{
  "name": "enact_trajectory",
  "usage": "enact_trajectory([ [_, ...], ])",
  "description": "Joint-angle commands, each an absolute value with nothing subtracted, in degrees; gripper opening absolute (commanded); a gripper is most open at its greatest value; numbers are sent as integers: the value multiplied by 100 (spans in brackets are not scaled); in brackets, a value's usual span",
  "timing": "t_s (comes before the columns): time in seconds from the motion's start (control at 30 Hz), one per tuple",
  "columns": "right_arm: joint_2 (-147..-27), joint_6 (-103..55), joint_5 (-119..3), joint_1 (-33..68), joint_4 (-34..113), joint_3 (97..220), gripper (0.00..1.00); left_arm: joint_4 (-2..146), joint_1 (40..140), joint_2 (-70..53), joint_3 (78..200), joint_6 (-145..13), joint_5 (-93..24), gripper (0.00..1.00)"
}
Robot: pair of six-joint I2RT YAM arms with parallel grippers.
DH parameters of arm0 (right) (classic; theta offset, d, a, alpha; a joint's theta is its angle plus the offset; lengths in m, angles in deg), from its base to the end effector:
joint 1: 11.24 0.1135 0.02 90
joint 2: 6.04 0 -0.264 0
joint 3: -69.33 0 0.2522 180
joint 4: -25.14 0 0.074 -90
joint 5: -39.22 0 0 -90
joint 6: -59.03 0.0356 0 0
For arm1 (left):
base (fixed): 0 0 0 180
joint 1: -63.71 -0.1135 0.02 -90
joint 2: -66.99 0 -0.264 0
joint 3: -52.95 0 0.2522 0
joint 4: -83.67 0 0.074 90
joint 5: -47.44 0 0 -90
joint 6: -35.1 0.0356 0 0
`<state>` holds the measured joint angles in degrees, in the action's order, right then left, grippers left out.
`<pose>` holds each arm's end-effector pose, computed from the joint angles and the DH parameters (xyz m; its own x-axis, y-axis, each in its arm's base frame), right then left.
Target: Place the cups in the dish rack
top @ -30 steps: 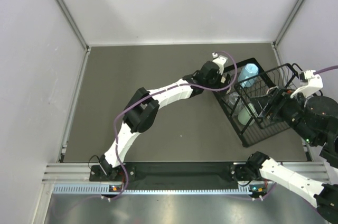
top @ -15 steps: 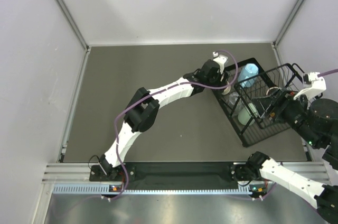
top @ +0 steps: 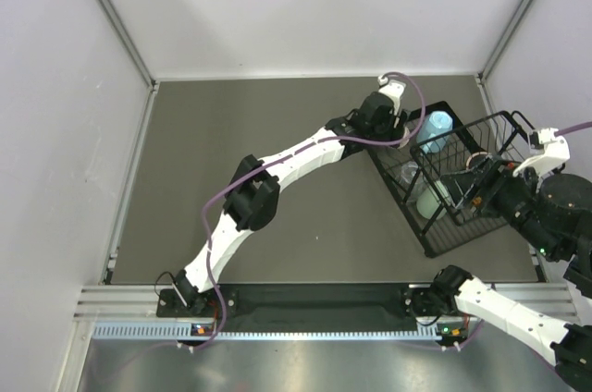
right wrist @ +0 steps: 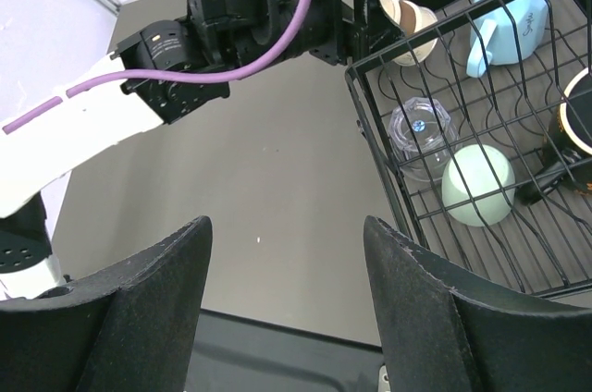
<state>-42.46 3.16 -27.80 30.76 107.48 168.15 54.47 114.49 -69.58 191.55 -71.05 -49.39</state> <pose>0.0277 0.0063 0.4573 -0.4024 0.3328 -0.8528 -0.1420 0.8976 0.4172 0.3580 -0.4320 0.2540 -0.4727 0.1424 -0.8697 0.5943 0.7802 -0.1953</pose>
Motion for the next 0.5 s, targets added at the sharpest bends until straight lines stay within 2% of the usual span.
enact_trajectory([
  [0.0, -4260, 339, -2723, 3139, 10710, 16817, 66, 5225, 11469, -7126, 19582, -6880, -5240, 0],
  [0.2, -4216, 339, -2670, 3130, 10754, 16808, 66, 5111, 11469, -7161, 19583, -6756, -5433, 0],
  [0.47, -4278, 260, -2635, 3130, 10745, 16817, 67, 5032, 11469, -7232, 19670, -6703, -5530, 10],
])
